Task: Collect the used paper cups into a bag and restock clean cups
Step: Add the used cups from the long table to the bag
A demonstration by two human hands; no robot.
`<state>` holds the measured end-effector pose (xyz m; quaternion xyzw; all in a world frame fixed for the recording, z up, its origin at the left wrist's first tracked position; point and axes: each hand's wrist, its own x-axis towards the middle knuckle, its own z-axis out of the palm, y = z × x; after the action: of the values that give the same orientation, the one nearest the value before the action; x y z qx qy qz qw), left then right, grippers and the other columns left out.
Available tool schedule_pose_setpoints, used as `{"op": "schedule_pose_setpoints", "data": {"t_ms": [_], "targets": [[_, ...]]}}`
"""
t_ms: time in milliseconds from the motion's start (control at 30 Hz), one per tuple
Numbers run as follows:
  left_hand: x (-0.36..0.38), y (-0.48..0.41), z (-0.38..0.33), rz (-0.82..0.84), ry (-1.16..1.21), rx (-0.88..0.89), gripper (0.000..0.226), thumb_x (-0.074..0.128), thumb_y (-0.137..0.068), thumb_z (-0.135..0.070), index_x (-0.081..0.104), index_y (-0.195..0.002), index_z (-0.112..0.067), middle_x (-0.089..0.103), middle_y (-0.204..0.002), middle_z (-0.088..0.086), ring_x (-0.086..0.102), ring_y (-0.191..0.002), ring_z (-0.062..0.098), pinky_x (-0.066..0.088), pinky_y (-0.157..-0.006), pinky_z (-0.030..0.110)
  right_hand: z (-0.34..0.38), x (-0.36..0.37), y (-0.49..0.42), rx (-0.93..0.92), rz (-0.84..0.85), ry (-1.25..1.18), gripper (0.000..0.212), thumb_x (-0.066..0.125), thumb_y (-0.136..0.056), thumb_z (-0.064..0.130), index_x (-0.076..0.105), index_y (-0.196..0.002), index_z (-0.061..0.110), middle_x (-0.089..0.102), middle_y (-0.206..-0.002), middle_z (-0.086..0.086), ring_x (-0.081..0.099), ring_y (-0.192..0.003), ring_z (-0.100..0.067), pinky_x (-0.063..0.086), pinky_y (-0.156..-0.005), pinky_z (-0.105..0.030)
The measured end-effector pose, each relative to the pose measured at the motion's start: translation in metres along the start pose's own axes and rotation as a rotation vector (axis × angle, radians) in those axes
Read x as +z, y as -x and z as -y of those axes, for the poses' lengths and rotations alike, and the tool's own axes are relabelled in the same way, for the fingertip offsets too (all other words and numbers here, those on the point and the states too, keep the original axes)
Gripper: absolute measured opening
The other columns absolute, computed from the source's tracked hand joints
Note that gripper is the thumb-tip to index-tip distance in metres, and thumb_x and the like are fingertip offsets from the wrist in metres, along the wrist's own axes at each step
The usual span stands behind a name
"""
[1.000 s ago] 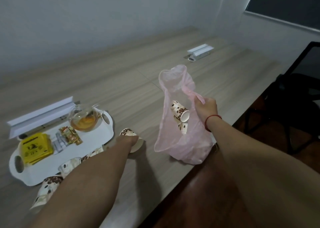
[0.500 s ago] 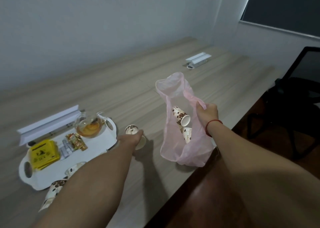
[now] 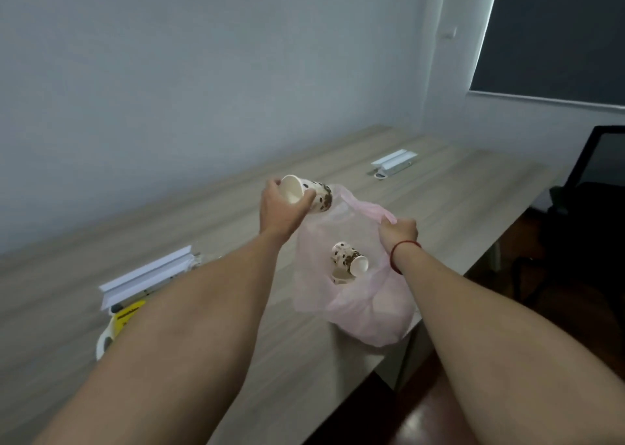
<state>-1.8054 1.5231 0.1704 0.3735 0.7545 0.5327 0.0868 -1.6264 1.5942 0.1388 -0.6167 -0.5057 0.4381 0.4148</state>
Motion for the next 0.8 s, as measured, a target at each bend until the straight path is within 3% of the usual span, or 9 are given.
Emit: {"op": "schedule_pose_setpoints", "data": {"t_ms": [133,267,333,433,600,667,767,800], "targets": [[0.019,0.027,0.0,0.317,-0.162,0.091,0.072,0.078,-0.073,-0.041,0.052,-0.132,-0.01,0.055,-0.132,0.01,0.053,-0.119,0.024,0.044,-0.103,0.035,0.006,-0.008,0.01,0.033,0.027,-0.033,0.034,0.054,-0.09,0.014,0.064,-0.113,-0.008,0.065,-0.119,-0.023,0.063,-0.111,-0.035,0.039,-0.071,-0.026],[0.027,0.051,0.022,0.547,-0.216,-0.038,0.1,0.082,-0.069,-0.046,0.034,-0.148,-0.009,0.04,-0.15,0.008,0.043,-0.135,0.024,0.039,-0.111,0.038,0.006,-0.016,0.019,0.022,0.029,-0.025,0.034,0.055,-0.09,0.016,0.065,-0.112,-0.007,0.065,-0.119,-0.022,0.064,-0.109,-0.033,0.038,-0.071,-0.026],[0.019,0.056,0.025,0.515,-0.158,-0.077,0.092,0.077,-0.074,-0.047,0.038,-0.146,-0.008,0.042,-0.149,0.009,0.042,-0.136,0.022,0.038,-0.112,0.036,0.005,-0.016,0.024,0.012,0.036,-0.022,0.034,0.054,-0.09,0.017,0.065,-0.112,-0.007,0.066,-0.117,-0.021,0.064,-0.098,-0.027,0.038,-0.071,-0.026],[-0.01,0.053,0.034,0.339,-0.15,-0.092,0.054,0.065,-0.087,-0.036,0.059,-0.129,-0.004,0.06,-0.132,0.013,0.056,-0.123,0.024,0.042,-0.102,0.03,0.004,-0.011,0.035,0.0,0.051,-0.011,0.034,0.053,-0.091,0.016,0.064,-0.113,-0.008,0.066,-0.108,-0.02,0.05,-0.084,-0.017,0.037,-0.07,-0.025],[-0.065,0.048,0.076,0.184,-0.224,-0.19,0.031,0.06,-0.087,-0.025,0.069,-0.109,-0.005,0.068,-0.113,0.015,0.063,-0.107,0.031,0.052,-0.092,0.036,0.002,0.011,0.063,-0.027,0.065,0.011,0.033,0.052,-0.092,0.015,0.064,-0.112,-0.009,0.065,-0.118,-0.024,0.063,-0.097,-0.021,0.036,-0.07,-0.025],[-0.08,0.045,0.097,0.171,-0.249,-0.26,0.027,0.058,-0.085,-0.022,0.069,-0.104,-0.006,0.069,-0.105,0.014,0.064,-0.101,0.031,0.051,-0.089,0.035,0.004,0.022,0.072,-0.026,0.06,0.004,0.033,0.053,-0.091,0.015,0.065,-0.111,-0.008,0.066,-0.116,-0.023,0.065,-0.101,-0.026,0.036,-0.07,-0.025],[-0.096,0.043,0.128,0.275,-0.321,-0.336,0.02,0.057,-0.082,-0.017,0.07,-0.085,-0.003,0.061,-0.073,0.011,0.059,-0.078,0.028,0.046,-0.069,0.031,0.005,0.04,0.082,-0.015,0.042,-0.003,0.033,0.054,-0.09,0.015,0.065,-0.111,-0.007,0.067,-0.105,-0.019,0.054,-0.085,-0.017,0.037,-0.07,-0.025],[-0.099,0.041,0.139,0.306,-0.358,-0.335,0.019,0.057,-0.081,-0.016,0.069,-0.081,-0.001,0.06,-0.072,0.012,0.059,-0.077,0.028,0.046,-0.068,0.031,0.003,0.047,0.085,-0.013,0.032,0.0,0.033,0.054,-0.09,0.015,0.065,-0.112,-0.007,0.068,-0.108,-0.02,0.054,-0.085,-0.017,0.037,-0.07,-0.025]]}}
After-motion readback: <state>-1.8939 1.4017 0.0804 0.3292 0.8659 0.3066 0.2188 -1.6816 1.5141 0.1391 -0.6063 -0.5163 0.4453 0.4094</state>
